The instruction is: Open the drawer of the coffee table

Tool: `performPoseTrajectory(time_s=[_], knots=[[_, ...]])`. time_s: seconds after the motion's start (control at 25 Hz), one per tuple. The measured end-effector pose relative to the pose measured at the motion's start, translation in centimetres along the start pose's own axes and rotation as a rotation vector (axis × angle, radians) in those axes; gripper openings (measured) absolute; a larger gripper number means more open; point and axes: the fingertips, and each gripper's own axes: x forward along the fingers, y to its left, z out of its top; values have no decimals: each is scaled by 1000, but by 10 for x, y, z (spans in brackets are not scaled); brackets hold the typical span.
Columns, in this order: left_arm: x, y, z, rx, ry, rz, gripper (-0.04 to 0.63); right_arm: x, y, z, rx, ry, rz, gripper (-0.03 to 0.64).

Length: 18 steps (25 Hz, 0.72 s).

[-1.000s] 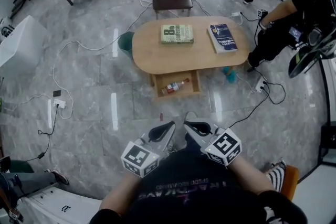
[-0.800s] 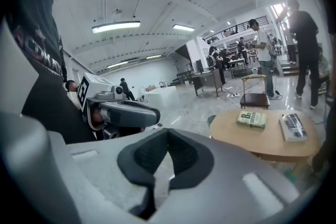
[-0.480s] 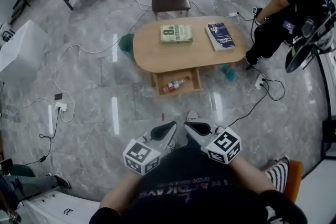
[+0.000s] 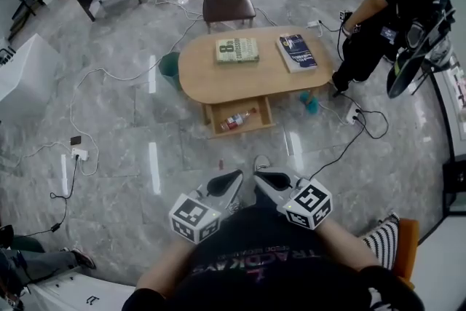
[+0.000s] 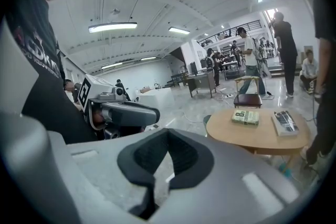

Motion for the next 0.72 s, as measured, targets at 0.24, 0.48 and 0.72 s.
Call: performPoseTrajectory(time_s=[0.24, 0.48, 0.72], knots=[[-6, -6, 0, 1, -2, -10, 6, -1, 8, -1, 5, 4, 5, 2], [-12, -3, -2, 10, -3, 0, 6, 5, 14, -1, -3, 4, 21, 2], [-15, -4, 0, 11, -3, 1, 6, 9, 16, 0, -2, 0, 28, 2]])
